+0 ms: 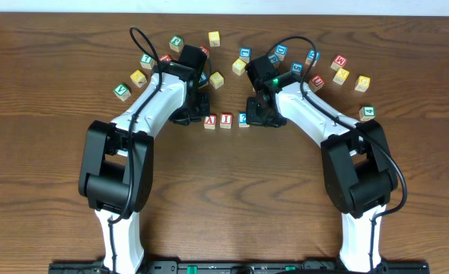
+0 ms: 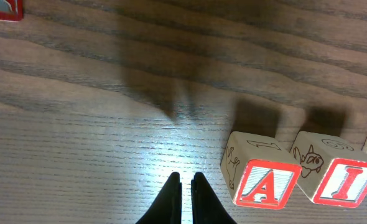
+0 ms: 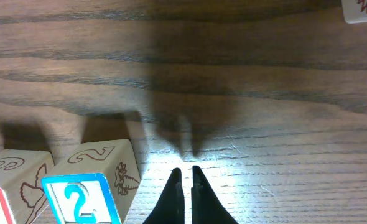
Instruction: Spell out AI2
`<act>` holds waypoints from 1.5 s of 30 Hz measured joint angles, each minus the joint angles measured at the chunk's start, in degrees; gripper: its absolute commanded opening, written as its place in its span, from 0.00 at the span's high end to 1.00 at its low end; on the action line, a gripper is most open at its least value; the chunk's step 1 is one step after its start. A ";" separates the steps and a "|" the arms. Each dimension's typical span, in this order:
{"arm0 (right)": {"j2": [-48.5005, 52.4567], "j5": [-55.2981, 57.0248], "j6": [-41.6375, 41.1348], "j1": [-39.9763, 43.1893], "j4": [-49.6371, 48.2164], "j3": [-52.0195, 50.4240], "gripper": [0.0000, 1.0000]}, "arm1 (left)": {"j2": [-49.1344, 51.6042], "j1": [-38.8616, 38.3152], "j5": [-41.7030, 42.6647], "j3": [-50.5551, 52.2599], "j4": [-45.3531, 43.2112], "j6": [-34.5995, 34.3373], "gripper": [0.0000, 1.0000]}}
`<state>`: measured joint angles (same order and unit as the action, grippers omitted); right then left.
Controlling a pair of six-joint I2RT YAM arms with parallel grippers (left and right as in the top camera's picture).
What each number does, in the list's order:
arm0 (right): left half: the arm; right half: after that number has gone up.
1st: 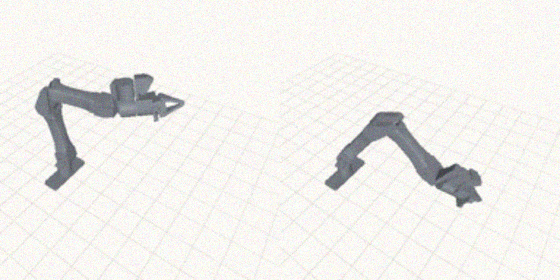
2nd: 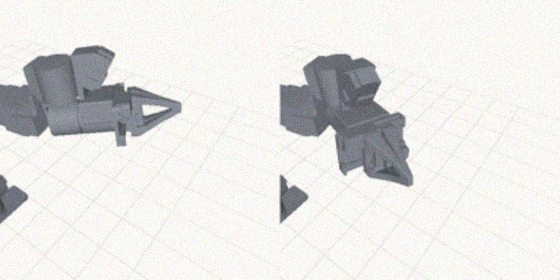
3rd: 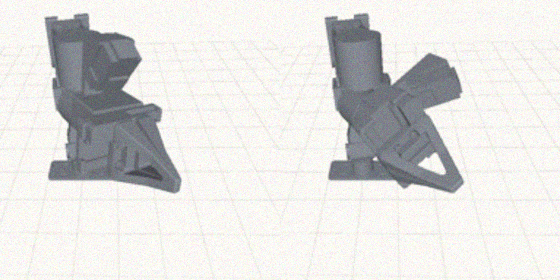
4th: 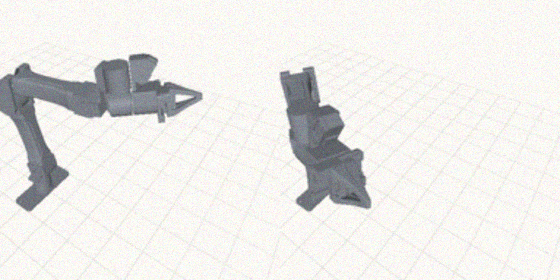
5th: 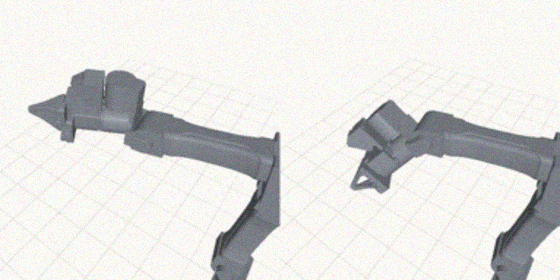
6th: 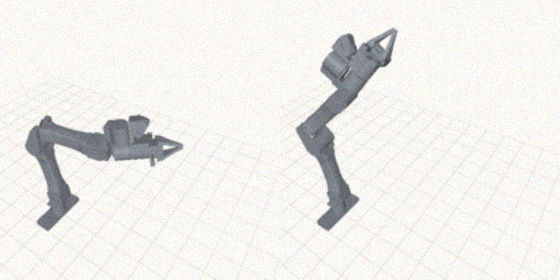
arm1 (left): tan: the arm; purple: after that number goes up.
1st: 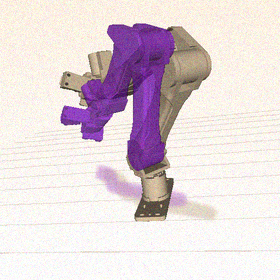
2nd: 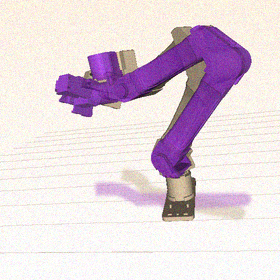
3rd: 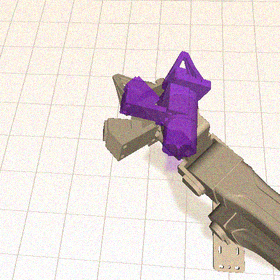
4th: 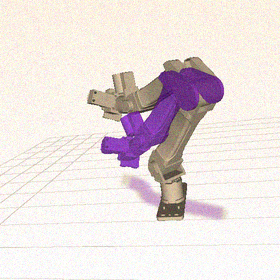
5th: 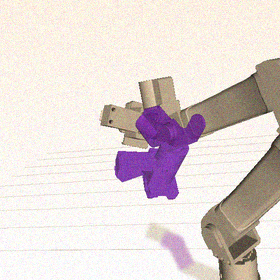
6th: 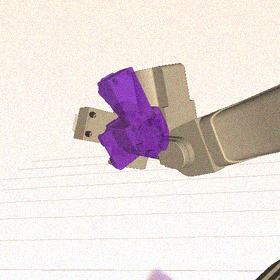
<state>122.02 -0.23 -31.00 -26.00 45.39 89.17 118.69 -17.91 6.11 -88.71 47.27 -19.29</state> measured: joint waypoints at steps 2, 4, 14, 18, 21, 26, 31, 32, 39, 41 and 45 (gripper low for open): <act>0.00 0.00 0.00 0.00 0.00 0.00 0.99 | 0.00 0.00 0.00 0.00 0.00 0.00 0.92; 0.00 0.00 0.00 0.00 0.00 0.00 0.99 | 0.00 0.00 0.00 0.00 -0.04 0.00 0.92; 0.00 0.00 0.00 0.00 0.00 0.00 0.99 | 0.48 0.00 0.00 0.11 -1.62 0.00 0.92; 0.00 0.00 0.00 0.00 0.00 0.00 0.99 | 1.31 0.00 0.02 0.96 -2.45 0.00 0.92; 0.00 0.00 0.00 0.00 -0.02 0.00 0.99 | 1.97 0.00 0.11 1.22 -2.78 0.00 0.92; 0.00 0.00 0.00 0.00 0.00 0.00 0.99 | 2.08 0.00 0.68 1.22 -2.95 0.26 0.92; 0.00 0.00 0.00 0.00 -0.02 0.00 0.99 | 2.08 -0.37 1.86 1.25 -3.80 2.01 0.92; 0.00 0.00 0.00 0.00 0.00 0.00 0.99 | 2.08 -0.55 2.12 1.25 -3.85 2.38 0.92; 0.00 0.00 0.00 0.00 0.00 0.00 0.99 | 2.08 -1.84 2.60 1.25 -4.26 3.04 0.92; 0.00 0.00 0.00 0.00 0.00 0.00 0.99 | 2.08 -2.10 2.60 1.25 -4.28 3.04 0.92; 0.00 0.00 0.00 0.00 0.00 0.00 0.99 | 2.08 -2.40 2.62 1.25 -4.28 3.04 0.92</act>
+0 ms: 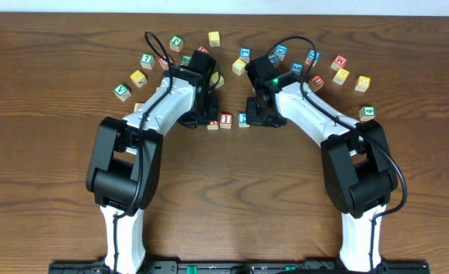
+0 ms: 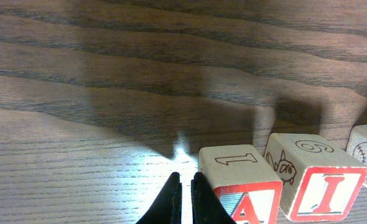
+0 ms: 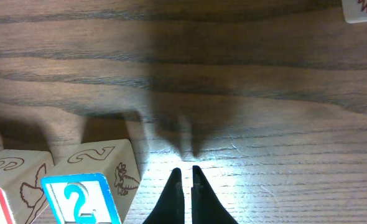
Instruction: Spell out AI2
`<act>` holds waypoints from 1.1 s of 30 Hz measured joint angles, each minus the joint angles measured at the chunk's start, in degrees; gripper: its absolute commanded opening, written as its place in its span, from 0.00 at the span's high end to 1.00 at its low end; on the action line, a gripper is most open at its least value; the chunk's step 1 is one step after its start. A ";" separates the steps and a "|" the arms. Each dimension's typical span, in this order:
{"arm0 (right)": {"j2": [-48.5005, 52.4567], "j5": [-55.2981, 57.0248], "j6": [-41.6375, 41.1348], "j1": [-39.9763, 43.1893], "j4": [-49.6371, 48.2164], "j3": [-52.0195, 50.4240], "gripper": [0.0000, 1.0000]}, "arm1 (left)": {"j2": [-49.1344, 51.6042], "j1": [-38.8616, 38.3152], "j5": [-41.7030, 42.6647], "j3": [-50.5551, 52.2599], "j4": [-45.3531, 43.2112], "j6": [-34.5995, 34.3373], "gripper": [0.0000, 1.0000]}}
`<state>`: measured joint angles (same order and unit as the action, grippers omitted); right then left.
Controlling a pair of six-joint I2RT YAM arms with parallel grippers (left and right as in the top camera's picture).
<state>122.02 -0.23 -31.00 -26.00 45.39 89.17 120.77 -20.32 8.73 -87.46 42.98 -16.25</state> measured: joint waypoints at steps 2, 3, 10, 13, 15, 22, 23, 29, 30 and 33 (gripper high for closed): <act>0.00 0.00 0.00 0.00 -0.02 0.00 0.99 | 0.00 0.00 -0.02 0.00 0.00 0.00 0.92; 0.00 0.00 0.00 0.00 0.00 0.00 0.99 | 0.00 0.00 -0.02 0.00 -0.02 0.00 0.92; 0.00 0.00 0.00 0.00 -0.02 0.00 0.99 | 0.00 -0.07 0.02 0.00 -0.59 0.00 0.92; 0.00 0.00 0.00 0.00 -0.02 0.00 0.99 | 0.00 -0.17 0.39 0.00 -1.44 0.00 0.92; 0.00 0.00 0.00 0.00 -0.02 0.00 0.99 | 0.00 -0.37 0.42 0.00 -1.84 0.00 0.92; 0.00 0.00 0.00 0.00 0.00 0.00 0.99 | 0.00 -1.86 0.48 0.00 -2.84 0.00 0.92; 0.00 0.00 0.00 0.00 -0.02 0.00 0.99 | 0.00 -2.08 0.50 0.00 -2.97 0.00 0.92; 0.00 0.00 0.00 0.00 0.00 0.00 0.99 | 0.00 -2.86 0.66 0.00 -3.63 0.02 0.92; 0.00 0.00 0.00 0.00 0.00 0.00 0.99 | 0.00 -2.89 0.66 0.00 -3.76 0.00 0.92; 0.00 0.00 0.00 0.00 0.00 0.00 0.99 | 0.00 -2.89 0.63 0.00 -4.07 0.00 0.92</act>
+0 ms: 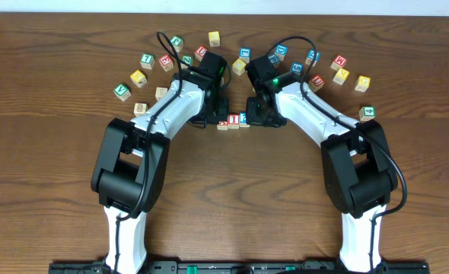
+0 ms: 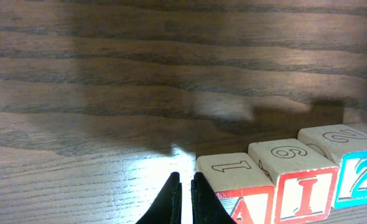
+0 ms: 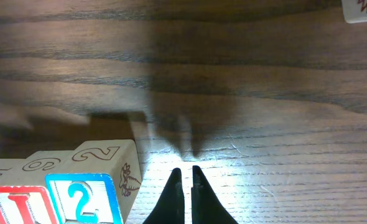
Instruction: Spell out AI2
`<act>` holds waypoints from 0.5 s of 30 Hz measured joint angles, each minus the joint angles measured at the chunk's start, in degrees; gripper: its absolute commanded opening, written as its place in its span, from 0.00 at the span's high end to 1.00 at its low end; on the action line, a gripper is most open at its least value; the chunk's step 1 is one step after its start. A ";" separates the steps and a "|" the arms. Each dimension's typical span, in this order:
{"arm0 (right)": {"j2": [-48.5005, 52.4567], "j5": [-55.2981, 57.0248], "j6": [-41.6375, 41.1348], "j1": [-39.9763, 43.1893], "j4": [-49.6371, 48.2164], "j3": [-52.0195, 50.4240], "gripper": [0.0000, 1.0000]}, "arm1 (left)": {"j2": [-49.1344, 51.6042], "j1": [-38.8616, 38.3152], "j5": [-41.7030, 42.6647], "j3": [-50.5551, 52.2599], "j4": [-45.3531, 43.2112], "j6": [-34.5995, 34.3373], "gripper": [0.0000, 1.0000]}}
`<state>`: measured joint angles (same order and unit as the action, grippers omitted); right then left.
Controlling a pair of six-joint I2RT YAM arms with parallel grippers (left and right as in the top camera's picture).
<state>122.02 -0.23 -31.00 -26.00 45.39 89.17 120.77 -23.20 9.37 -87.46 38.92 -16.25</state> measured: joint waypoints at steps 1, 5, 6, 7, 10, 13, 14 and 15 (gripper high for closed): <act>0.00 0.00 0.00 0.00 0.00 0.00 0.99 | 0.00 0.00 0.00 0.00 -0.04 0.00 0.92; 0.00 0.00 0.00 0.00 0.00 0.00 0.99 | 0.00 0.00 0.02 0.00 -0.37 0.00 0.92; 0.00 0.00 0.00 0.00 -0.02 0.00 0.99 | 0.00 0.00 0.02 0.00 -0.39 0.00 0.92; 0.00 0.00 0.00 0.00 0.00 0.00 0.99 | 0.00 0.00 0.00 0.00 -0.39 0.00 0.92; 0.00 0.00 0.00 0.00 -0.02 0.00 0.99 | 0.00 0.00 0.02 0.00 -0.39 0.00 0.92; 0.00 0.00 0.00 0.00 -0.02 0.00 0.99 | 0.00 0.00 0.00 0.00 -0.39 0.00 0.92; 0.00 0.00 0.00 0.00 -0.02 0.00 0.99 | 0.00 0.00 0.00 0.00 -0.39 0.00 0.92; 0.00 0.00 0.00 0.00 -0.02 0.00 0.99 | 0.00 0.00 0.00 0.00 -0.39 0.00 0.93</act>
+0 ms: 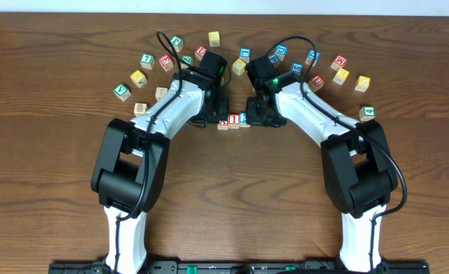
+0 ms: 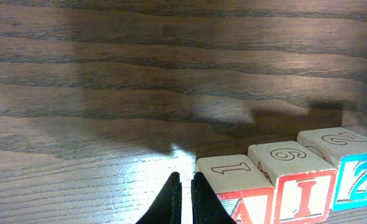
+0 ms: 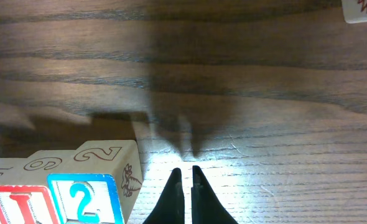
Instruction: Spell out AI2
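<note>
Three wooden blocks stand side by side in a row touching each other: the red A block (image 2: 236,186), the red I block (image 2: 292,180) and the blue 2 block (image 2: 351,171). In the overhead view the row (image 1: 232,119) lies between both arms. My left gripper (image 2: 183,177) is shut and empty, its tips right beside the A block's left face. My right gripper (image 3: 184,171) is shut and empty, just right of the 2 block (image 3: 93,183), with a small gap between them.
Several loose letter blocks lie scattered along the far side of the wooden table (image 1: 232,198), such as a green one (image 1: 122,92) at the left and a green one (image 1: 367,113) at the right. A block's corner (image 3: 362,11) shows at the top right of the right wrist view.
Almost nothing differs. The left gripper and the three-block row sit as before; the right gripper has not moved.
At first the A and I blocks stood left of the 2 with a gap, my shut left gripper left of the A. Then the left gripper was against the A, nearer the 2. By now the A, I and 2 touch in one row; the right gripper has kept still.
</note>
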`<act>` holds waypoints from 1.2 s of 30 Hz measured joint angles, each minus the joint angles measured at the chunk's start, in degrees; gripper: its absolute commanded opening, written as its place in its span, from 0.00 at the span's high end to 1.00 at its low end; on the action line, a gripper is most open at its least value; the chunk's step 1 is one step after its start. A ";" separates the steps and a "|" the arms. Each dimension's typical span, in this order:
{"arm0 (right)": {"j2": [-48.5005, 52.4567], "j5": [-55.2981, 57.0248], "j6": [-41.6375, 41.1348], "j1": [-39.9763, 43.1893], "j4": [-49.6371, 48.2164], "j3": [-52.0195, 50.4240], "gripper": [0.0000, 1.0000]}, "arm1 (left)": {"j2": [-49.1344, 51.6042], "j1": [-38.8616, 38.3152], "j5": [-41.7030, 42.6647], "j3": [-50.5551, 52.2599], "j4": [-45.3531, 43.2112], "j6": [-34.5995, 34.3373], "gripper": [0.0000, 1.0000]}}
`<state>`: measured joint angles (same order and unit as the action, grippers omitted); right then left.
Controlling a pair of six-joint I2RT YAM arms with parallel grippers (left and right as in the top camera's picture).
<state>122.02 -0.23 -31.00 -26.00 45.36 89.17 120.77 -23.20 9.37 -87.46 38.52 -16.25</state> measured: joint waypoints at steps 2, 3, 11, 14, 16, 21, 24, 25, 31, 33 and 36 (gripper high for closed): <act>0.00 0.00 0.24 0.00 -0.02 0.00 0.99 | 0.00 0.02 0.00 0.00 0.00 0.00 0.92; 0.00 0.00 0.31 0.00 0.02 0.00 0.99 | 0.00 0.09 0.00 0.00 0.04 0.02 0.92; -0.26 -0.02 1.84 1.77 0.31 2.29 0.99 | -0.79 3.28 -0.13 0.00 0.20 0.26 0.92; -0.59 0.00 2.69 2.16 -1.36 3.10 0.99 | -2.34 4.83 -0.55 -0.02 0.20 1.22 0.92; -0.79 -0.09 3.50 2.16 -3.06 3.15 0.99 | -3.28 5.60 -0.70 -0.02 0.22 1.73 0.92; -0.81 -0.20 5.42 1.31 -8.76 3.19 0.99 | -4.46 7.02 -2.05 -0.17 0.22 2.73 0.92; -0.81 -0.26 6.36 -0.24 -11.72 3.28 0.99 | -5.01 7.67 -4.00 -0.24 0.61 2.80 0.92; -0.79 -0.26 6.56 -0.85 -12.26 3.28 0.99 | -5.49 7.91 -4.96 -0.24 0.85 2.80 0.92; -0.13 -0.68 7.17 -3.48 -13.33 3.39 0.99 | -9.86 9.68 -8.83 -0.37 1.51 2.47 0.92; 0.52 -0.90 7.21 -4.07 -13.33 3.39 0.99 | -10.69 10.38 -9.60 -0.50 1.51 2.34 0.93; 1.55 -1.16 7.21 -4.63 -13.25 3.39 0.99 | -10.86 11.43 -9.99 -0.55 1.62 2.23 0.92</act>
<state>123.57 -1.39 -23.79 -30.63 32.12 92.55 109.91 -11.77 -0.62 -88.01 40.14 -14.02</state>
